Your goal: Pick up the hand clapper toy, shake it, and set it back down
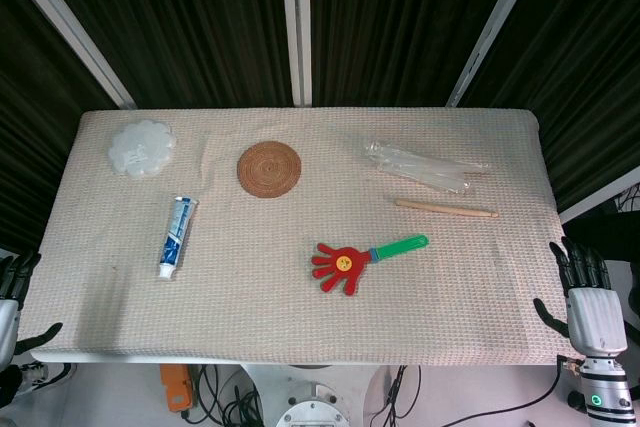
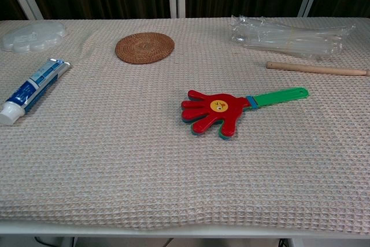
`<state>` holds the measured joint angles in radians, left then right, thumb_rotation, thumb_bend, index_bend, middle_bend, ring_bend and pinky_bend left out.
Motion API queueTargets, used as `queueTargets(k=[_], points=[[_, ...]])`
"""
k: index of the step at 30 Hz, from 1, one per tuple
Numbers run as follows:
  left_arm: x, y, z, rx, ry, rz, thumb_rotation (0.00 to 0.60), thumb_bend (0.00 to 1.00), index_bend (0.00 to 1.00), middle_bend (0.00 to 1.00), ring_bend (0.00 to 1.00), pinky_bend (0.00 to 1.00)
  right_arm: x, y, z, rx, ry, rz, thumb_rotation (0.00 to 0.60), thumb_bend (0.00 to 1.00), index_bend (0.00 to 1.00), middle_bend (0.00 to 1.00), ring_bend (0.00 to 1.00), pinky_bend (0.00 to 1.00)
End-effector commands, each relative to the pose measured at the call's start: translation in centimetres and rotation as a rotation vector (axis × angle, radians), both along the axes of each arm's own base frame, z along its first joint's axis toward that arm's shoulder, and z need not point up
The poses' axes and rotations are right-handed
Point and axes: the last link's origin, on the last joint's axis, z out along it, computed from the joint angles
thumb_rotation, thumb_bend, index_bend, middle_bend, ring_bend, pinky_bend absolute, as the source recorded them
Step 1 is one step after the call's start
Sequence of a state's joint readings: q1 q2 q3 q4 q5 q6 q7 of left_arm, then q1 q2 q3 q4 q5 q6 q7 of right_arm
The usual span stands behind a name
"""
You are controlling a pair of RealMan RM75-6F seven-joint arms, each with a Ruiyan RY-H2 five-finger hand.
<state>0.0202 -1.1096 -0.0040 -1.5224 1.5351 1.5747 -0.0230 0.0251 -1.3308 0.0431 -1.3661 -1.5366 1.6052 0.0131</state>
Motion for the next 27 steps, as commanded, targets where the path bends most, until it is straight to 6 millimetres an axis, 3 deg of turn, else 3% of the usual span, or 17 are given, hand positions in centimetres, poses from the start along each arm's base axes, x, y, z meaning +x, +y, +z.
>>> queueTargets(k=[1,7,12,19,27], points=[[0.0,0.0,0.0,0.001,-0.001,0.000,0.600,0.09,0.04,0.03,0.00,0.03,0.0,-0.1,0.0,0.002,0.001,-0.001,0.600,0.15,0.00,0.00,0.00,0.00],[0.1,-0.2,-0.1,-0.002,-0.001,-0.003,0.600,0.09,0.04,0.03,0.00,0.03,0.3,-0.3,0.0,0.022,0.004,0.002,0.600,0.15,0.00,0.00,0.00,0.00],[0.1,-0.2,0.1,0.000,0.004,-0.001,0.600,0.09,0.04,0.03,0.00,0.03,1.3,-1.7,0.2,0.095,0.043,0.016,0.600,0.15,0.00,0.00,0.00,0.00],[0.1,-0.3,0.1,0.001,0.003,0.009,0.600,0.09,0.04,0.03,0.00,0.03,6.4,-5.7,-1.5,0.260,0.066,0.117,0.600,0.15,0.00,0.00,0.00,0.00],[0.2,0.4,0.0,-0.003,-0.014,0.002,0.600,0.09,0.04,0.03,0.00,0.03,12.2,-11.3,-5.8,0.432,0.172,0.116,0.600,0.15,0.00,0.00,0.00,0.00]])
